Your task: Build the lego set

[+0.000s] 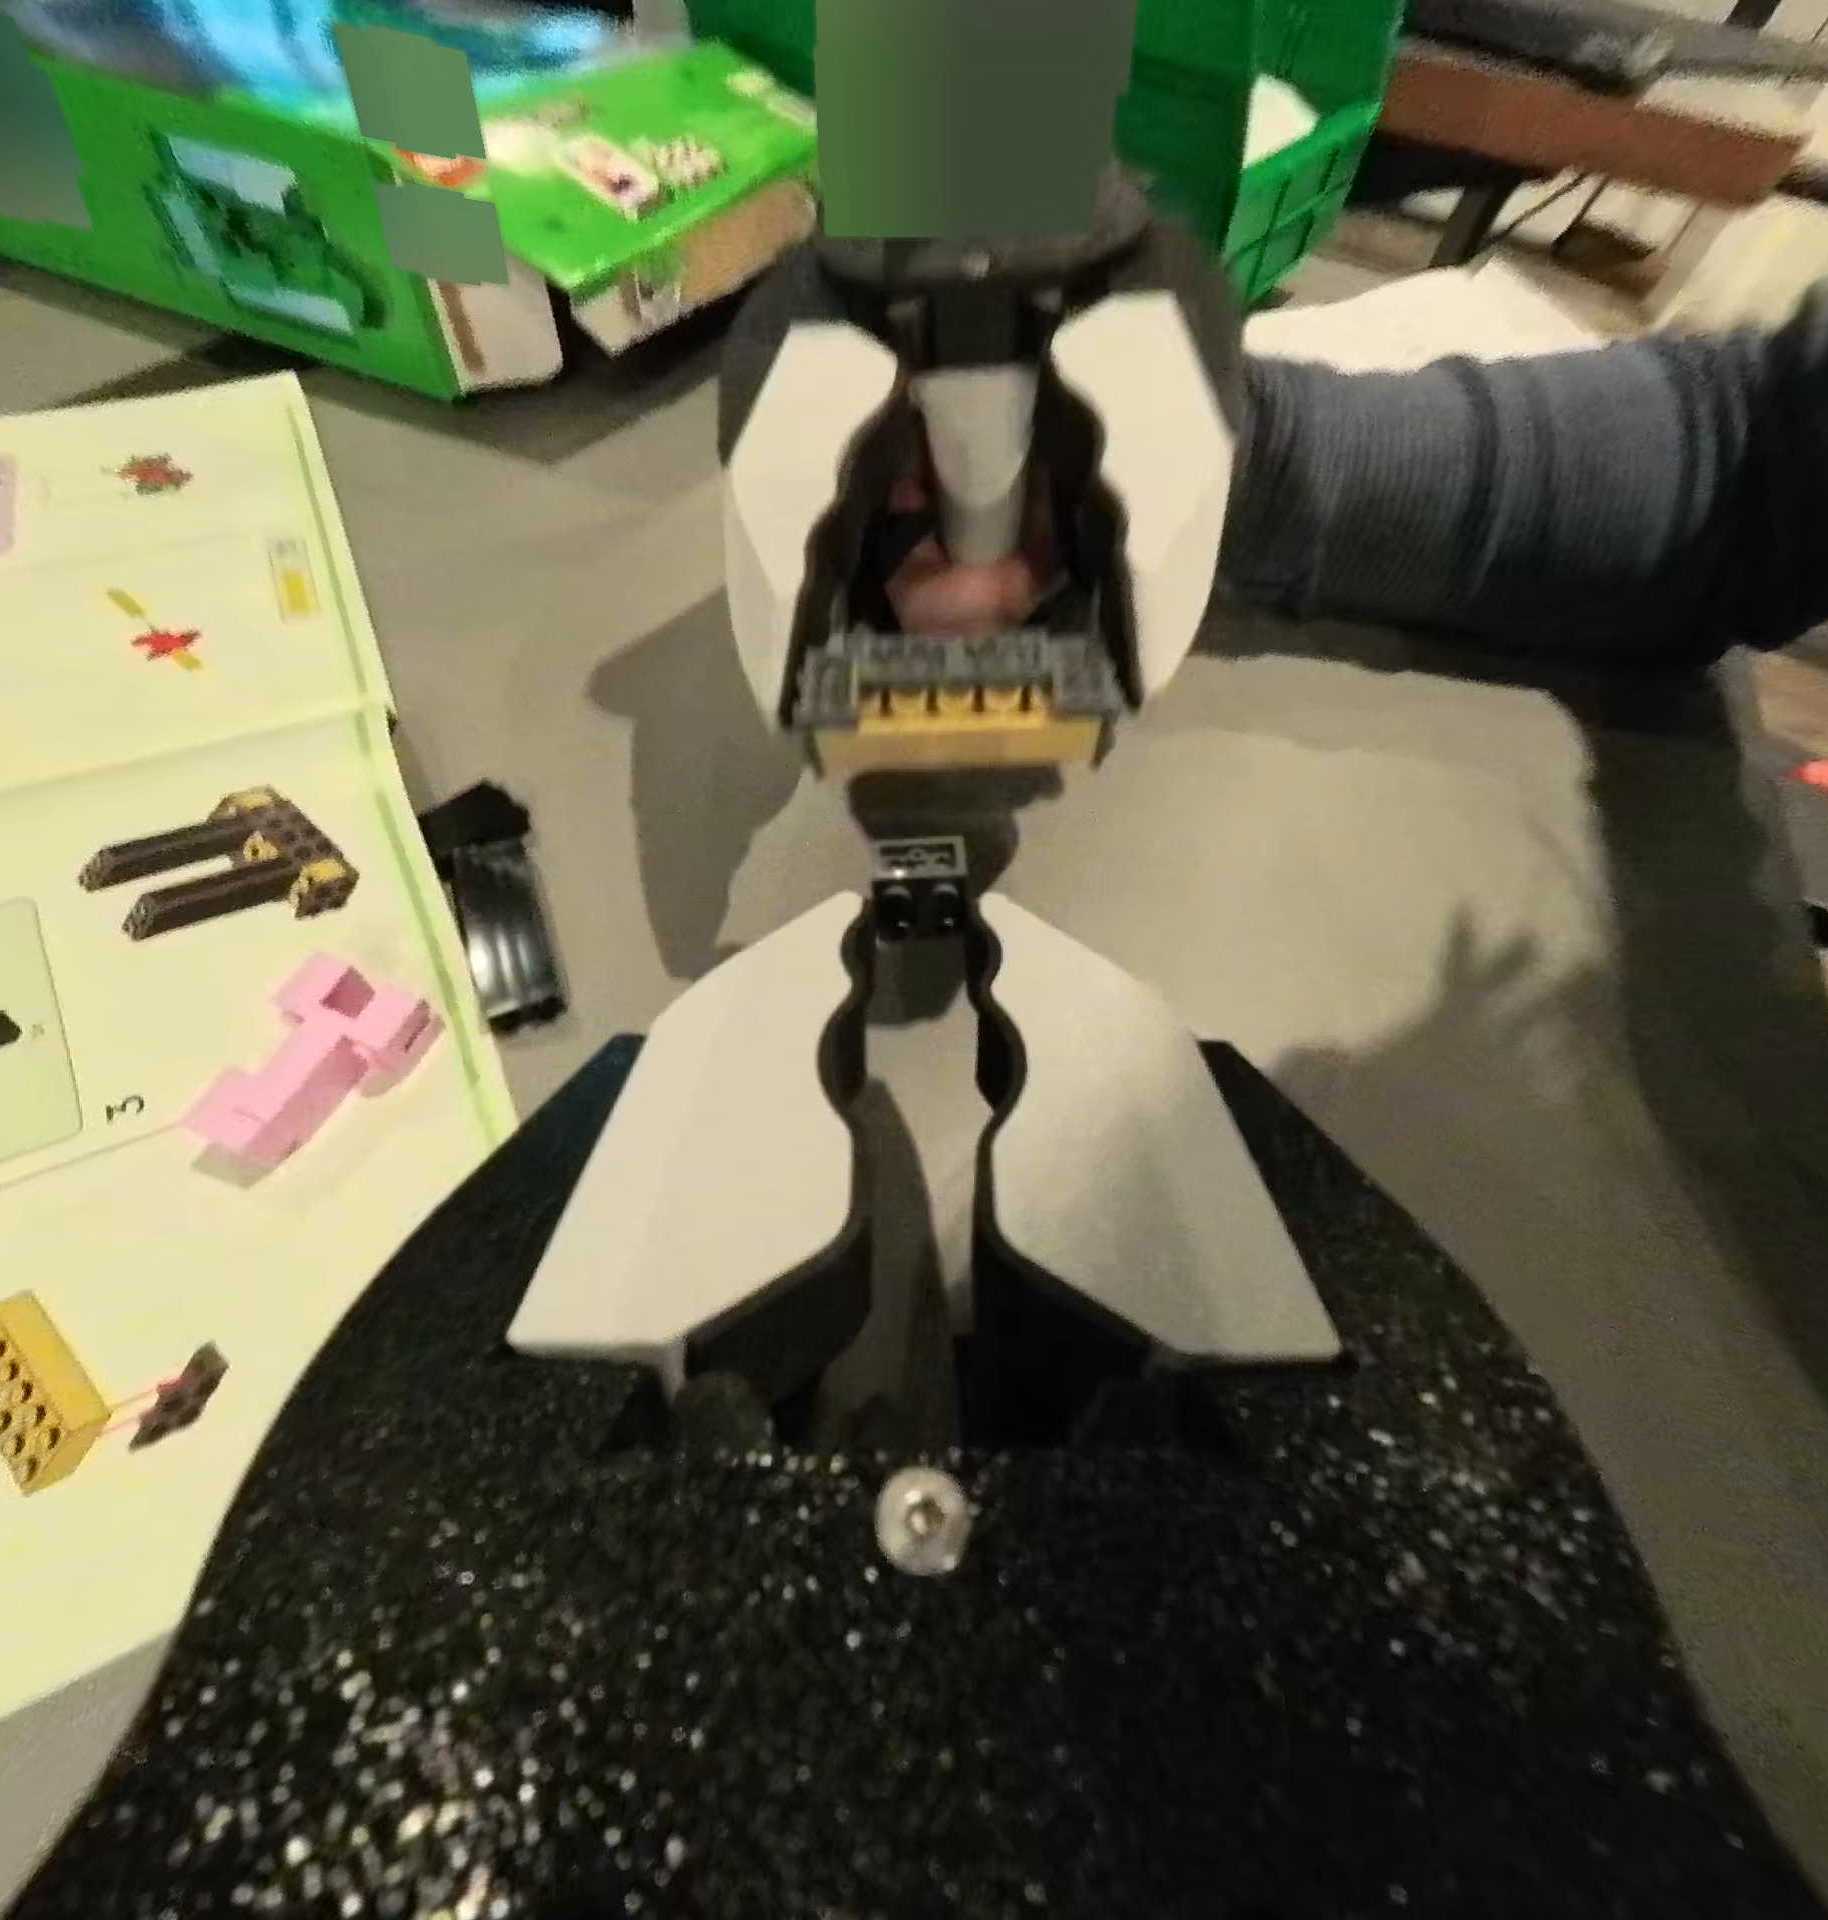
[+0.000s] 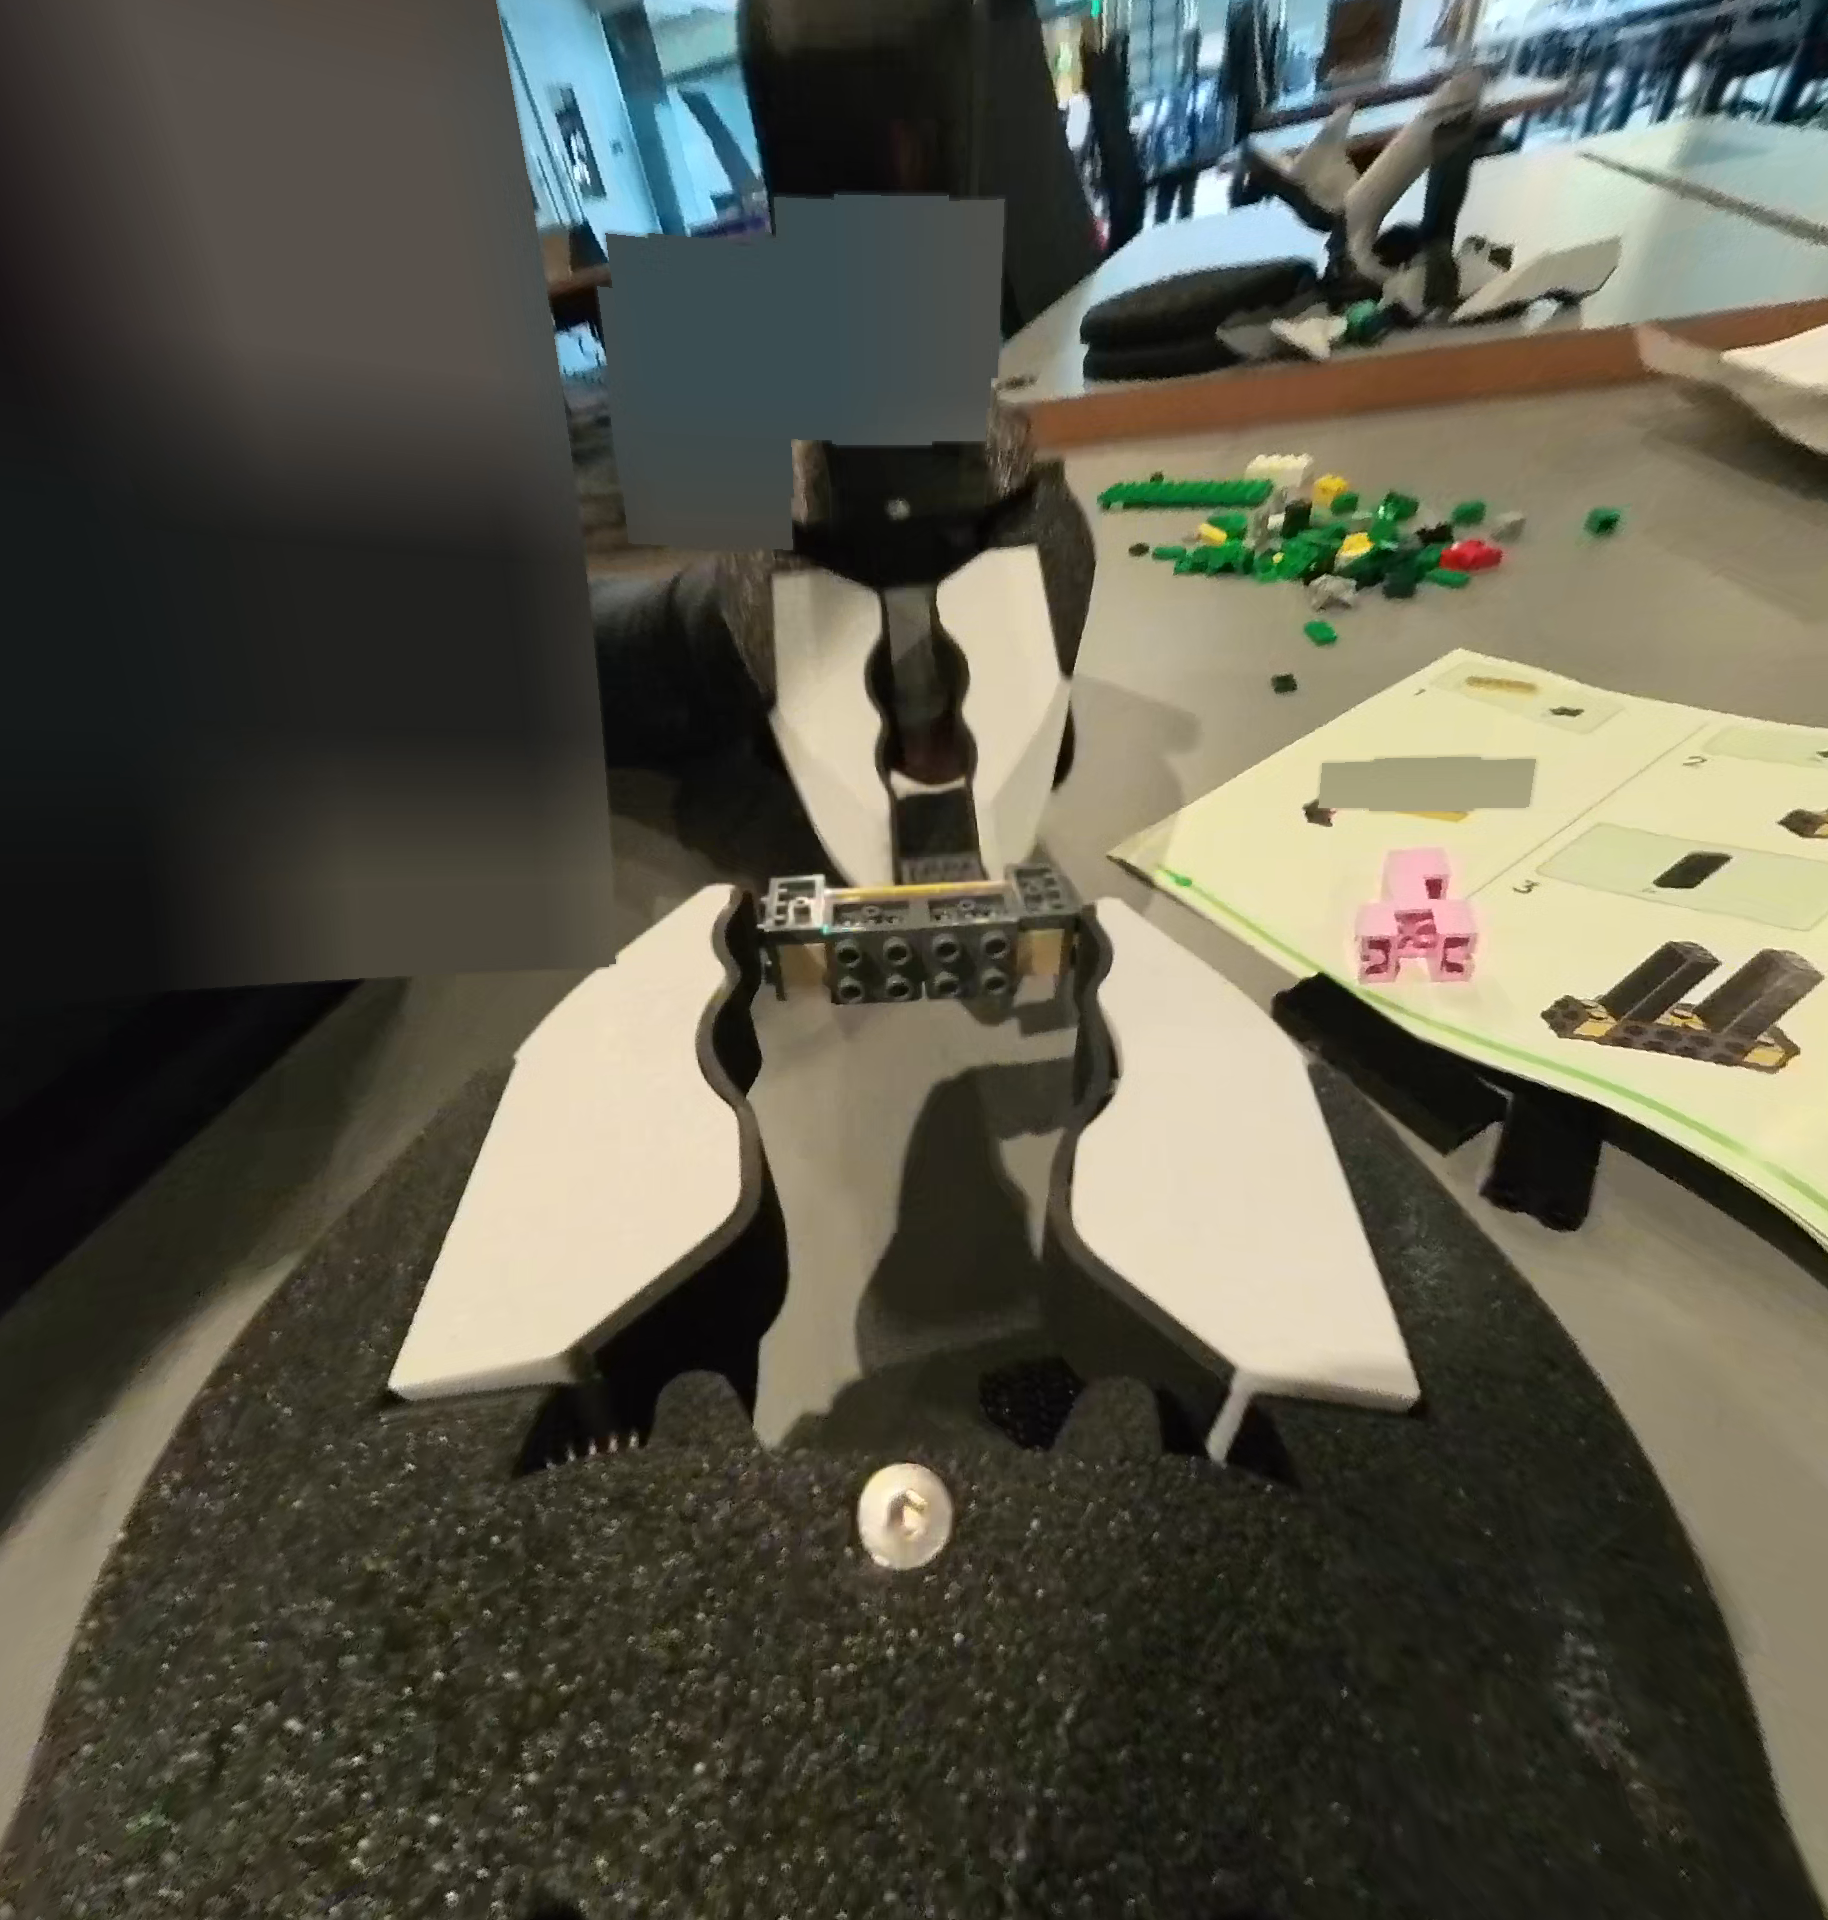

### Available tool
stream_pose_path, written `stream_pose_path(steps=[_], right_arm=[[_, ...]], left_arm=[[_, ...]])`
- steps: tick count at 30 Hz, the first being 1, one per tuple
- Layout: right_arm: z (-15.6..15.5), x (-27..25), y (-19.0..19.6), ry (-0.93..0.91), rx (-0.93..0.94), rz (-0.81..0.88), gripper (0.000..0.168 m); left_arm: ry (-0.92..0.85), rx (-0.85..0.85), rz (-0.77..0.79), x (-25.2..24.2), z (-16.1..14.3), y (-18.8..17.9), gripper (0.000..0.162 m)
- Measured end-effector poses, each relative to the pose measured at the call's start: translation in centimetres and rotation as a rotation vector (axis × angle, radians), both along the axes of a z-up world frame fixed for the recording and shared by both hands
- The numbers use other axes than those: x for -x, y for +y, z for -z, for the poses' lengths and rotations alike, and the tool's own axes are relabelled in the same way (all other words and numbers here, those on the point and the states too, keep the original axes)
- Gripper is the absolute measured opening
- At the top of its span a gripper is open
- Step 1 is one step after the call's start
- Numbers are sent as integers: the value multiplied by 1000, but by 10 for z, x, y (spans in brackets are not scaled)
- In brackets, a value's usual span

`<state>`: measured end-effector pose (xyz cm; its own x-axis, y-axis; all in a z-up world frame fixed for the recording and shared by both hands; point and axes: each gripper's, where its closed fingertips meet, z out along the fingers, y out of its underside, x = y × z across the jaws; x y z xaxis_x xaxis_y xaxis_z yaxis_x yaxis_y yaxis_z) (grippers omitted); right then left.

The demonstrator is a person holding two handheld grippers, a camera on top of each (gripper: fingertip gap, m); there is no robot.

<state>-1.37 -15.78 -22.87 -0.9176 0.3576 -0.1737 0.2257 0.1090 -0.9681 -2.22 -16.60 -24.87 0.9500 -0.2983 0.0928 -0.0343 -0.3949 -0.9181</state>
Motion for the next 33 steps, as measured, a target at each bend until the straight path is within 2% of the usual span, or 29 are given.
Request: stream_pose_path(steps=[6,10,15,18,22,25,28,33], right_arm=[[-22,0,10,50,184,14,58],[-28,-2,10,41,249,4,58],[-39,0,18,21,367,6,57],[-45,1,25,13,437,19,57],[-48,2,26,-18,486,11,57],[-48,2,23,-55,494,-19,57],[-46,2,20,-84,489,-44,57],[-42,-2,12,-139,468,-100,57]], left_arm=[[20,165,-8,-4,27,3,16],[40,193,-24,-1,33,3,16],[80,210,-49,4,38,3,36],[152,124,-90,10,27,6,49],[397,-148,-125,10,-23,11,45],[610,-266,-108,2,-46,13,46],[744,-358,-49,-12,-56,14,44],[896,-336,-39,-8,-53,23,34]])
